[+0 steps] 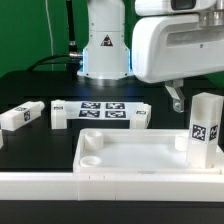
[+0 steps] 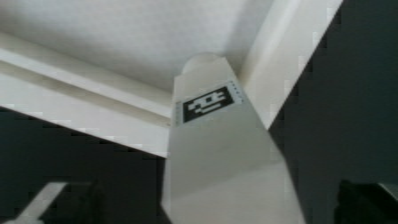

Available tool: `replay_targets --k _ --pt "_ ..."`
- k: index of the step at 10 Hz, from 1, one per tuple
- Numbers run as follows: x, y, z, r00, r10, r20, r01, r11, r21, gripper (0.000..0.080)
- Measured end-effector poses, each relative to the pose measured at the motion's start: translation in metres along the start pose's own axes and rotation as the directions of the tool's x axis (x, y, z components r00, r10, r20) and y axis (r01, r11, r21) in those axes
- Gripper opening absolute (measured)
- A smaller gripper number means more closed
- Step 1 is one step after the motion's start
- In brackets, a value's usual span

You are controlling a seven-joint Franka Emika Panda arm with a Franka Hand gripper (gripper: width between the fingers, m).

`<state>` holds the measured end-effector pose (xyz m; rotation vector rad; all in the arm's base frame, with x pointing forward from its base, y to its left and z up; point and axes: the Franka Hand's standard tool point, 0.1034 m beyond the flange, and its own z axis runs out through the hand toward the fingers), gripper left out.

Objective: Assemble desk

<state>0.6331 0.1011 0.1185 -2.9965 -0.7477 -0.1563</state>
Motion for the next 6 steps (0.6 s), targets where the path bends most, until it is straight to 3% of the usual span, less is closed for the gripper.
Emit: replay_targets --k 1,2,3,4,5,6 --pt "-0.0002 0.0005 0.0000 0.999 -0.046 0.000 0.046 0.999 0.000 0.0649" --pt "-0.0007 0.0013 0.0002 0.993 -0.119 0.001 0.119 0.993 0.000 0.0564" --pt "-0.0007 0.0012 0.0003 0.994 -0.107 0.000 0.107 0.994 0.001 0.0426" --pt "-0.0007 0.0013 0.0004 0.994 -0.107 0.000 0.107 0.994 0.001 0.0426" --pt "-0.0008 0.0014 0.0004 0.994 -0.107 0.000 0.107 0.994 0.001 0.0288" --pt "-0.0008 0.0014 0.0004 0.994 -0.107 0.000 0.107 0.994 0.001 0.0288"
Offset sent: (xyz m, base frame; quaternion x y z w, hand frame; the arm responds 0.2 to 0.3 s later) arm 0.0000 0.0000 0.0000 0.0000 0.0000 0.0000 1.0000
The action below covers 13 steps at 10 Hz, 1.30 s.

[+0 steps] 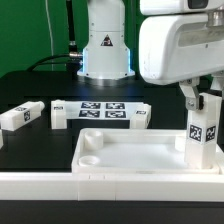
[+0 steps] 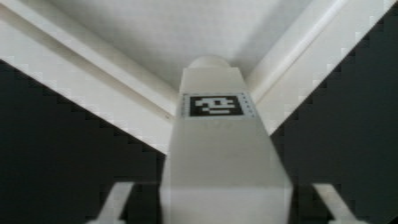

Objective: Assemble desk

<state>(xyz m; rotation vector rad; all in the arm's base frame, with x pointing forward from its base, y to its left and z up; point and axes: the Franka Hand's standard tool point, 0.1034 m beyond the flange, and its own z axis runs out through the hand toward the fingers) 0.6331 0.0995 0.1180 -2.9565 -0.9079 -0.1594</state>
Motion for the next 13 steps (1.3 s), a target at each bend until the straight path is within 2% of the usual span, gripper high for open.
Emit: replay_targets --k 2,4,7,13 --pt "0.0001 -0.0001 0.0000 1.000 0.030 0.000 -0.030 1.000 0.001 0.0288" --pt "-0.0006 0.0016 -0.0003 0.984 0.181 -0.003 -0.181 0.984 0.006 0.0288" --pt "-0.0009 0.0044 -0.0002 0.906 0.424 -0.016 -0.424 0.906 0.008 0.0290" --pt "-0.0020 0.0082 -0.0005 0.625 0.780 -0.020 -0.780 0.626 0.014 0.0292"
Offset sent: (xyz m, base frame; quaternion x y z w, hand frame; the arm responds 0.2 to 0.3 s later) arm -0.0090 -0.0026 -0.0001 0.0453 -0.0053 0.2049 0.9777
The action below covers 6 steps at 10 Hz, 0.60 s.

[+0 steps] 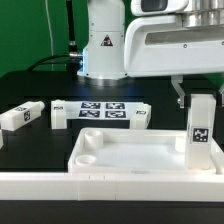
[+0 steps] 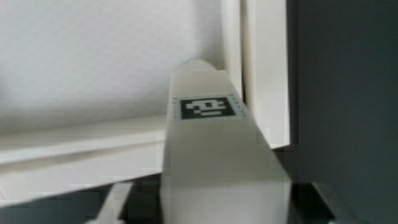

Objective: Assemble desk

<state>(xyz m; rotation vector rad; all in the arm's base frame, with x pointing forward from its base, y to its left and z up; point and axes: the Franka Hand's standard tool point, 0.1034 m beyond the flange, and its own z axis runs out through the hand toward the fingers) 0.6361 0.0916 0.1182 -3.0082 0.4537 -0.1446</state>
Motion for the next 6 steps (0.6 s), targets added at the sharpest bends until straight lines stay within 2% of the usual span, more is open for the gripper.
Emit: replay_targets --k 2,6 --pt "0.001 0.005 0.000 0.994 0.105 0.002 -0.105 0.994 -0.007 0.0294" --pt "0.004 0.018 -0.002 0.954 0.300 -0.007 -0.300 0.953 -0.039 0.0300"
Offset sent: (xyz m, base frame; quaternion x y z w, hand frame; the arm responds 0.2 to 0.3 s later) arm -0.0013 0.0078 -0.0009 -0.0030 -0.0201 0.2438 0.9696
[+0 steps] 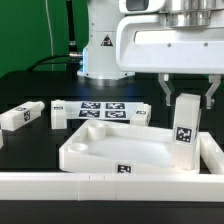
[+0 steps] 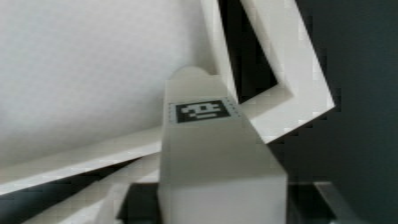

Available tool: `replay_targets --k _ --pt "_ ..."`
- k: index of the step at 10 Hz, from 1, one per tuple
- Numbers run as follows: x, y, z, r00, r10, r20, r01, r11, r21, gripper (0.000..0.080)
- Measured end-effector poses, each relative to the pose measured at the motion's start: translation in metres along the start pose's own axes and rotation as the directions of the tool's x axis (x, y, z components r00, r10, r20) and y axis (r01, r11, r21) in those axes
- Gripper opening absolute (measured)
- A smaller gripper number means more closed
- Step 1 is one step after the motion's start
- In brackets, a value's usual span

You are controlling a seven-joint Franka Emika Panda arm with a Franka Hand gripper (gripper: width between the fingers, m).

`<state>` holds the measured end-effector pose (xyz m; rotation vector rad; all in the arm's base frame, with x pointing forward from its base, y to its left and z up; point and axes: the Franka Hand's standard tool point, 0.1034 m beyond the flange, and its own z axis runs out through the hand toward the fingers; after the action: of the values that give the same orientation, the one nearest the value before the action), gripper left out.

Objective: Assemble desk

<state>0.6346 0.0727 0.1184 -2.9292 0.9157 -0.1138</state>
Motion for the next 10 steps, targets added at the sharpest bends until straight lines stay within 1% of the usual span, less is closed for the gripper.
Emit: replay_targets --k 2,3,4,5,6,8,9,10 --pt "0.000 0.001 0.001 1.000 -0.003 0.000 0.003 1.000 -0.001 0.0310" --pt "0.000 -0.001 -0.001 1.000 -0.012 -0.001 0.012 1.000 0.001 0.0490" --pt "-0.004 -0.006 -0.013 0.999 -0.046 -0.009 0.046 0.999 0.013 0.0490" --pt "-0.012 -0.003 -0.025 0.997 -0.078 -0.011 0.078 0.997 0.018 0.0621" --pt "-0.020 0.004 -0.033 0.994 -0.110 -0.010 0.110 0.994 0.019 0.0643" --pt "-0.029 0.022 -0.040 0.987 -0.163 -0.016 0.163 0.986 0.018 0.0649" --pt "-0.031 0.026 -0.041 0.987 -0.162 -0.018 0.163 0.987 0.017 0.0649" --pt "-0.031 0.025 -0.040 0.986 -0.163 -0.017 0.164 0.986 0.017 0.0649"
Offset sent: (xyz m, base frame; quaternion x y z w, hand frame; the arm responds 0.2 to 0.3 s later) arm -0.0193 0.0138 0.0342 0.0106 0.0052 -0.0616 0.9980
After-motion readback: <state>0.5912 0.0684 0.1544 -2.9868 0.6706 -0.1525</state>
